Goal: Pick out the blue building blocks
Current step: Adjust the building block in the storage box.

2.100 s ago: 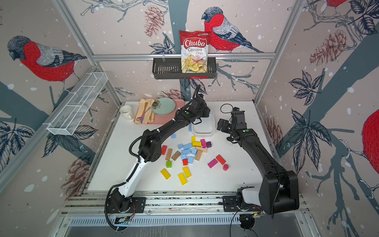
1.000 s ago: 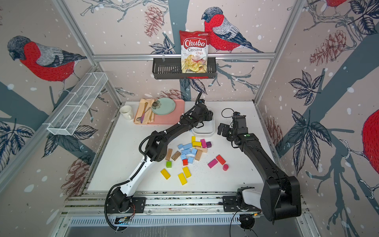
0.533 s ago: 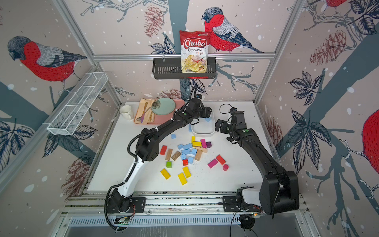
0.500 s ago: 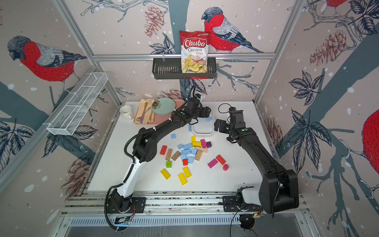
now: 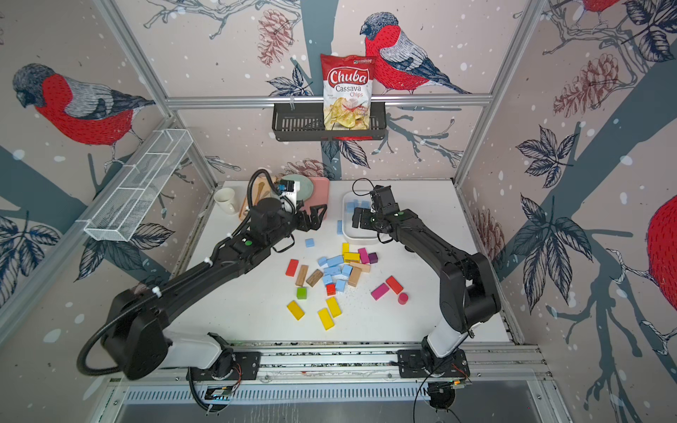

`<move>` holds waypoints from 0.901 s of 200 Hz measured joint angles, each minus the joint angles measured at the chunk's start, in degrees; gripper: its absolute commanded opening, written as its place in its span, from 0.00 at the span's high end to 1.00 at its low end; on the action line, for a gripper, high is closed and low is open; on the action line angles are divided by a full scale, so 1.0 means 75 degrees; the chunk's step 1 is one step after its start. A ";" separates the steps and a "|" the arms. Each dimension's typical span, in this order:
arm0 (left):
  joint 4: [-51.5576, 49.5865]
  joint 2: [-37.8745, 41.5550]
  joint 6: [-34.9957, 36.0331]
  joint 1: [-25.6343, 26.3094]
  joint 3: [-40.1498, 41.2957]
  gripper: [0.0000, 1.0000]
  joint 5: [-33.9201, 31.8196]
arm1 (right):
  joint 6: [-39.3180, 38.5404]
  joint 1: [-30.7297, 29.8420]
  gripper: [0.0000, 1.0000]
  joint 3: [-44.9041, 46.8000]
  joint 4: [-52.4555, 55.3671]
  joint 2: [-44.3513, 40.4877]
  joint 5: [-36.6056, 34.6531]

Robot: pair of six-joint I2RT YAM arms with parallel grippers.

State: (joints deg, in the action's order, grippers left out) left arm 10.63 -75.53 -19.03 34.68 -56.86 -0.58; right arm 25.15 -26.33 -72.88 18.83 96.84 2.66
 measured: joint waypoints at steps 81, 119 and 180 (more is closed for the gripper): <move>0.0020 0.2119 0.0592 -0.0038 0.1938 0.01 -0.0420 | 0.0880 0.0160 0.00 -0.1714 -0.0370 0.2468 -0.0230; -0.0117 0.2139 0.1023 -0.0038 0.2122 0.01 0.0353 | 0.1137 0.0353 0.00 -0.2200 -0.0501 0.3130 -0.0149; -0.0102 0.2095 0.1329 -0.0038 0.2133 0.01 0.0731 | 0.1539 0.0527 0.00 -0.2801 -0.0702 0.3841 0.0201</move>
State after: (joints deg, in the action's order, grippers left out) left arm 9.87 -59.81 -9.06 34.39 -40.86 4.91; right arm 36.69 -22.37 -93.89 13.56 125.64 4.16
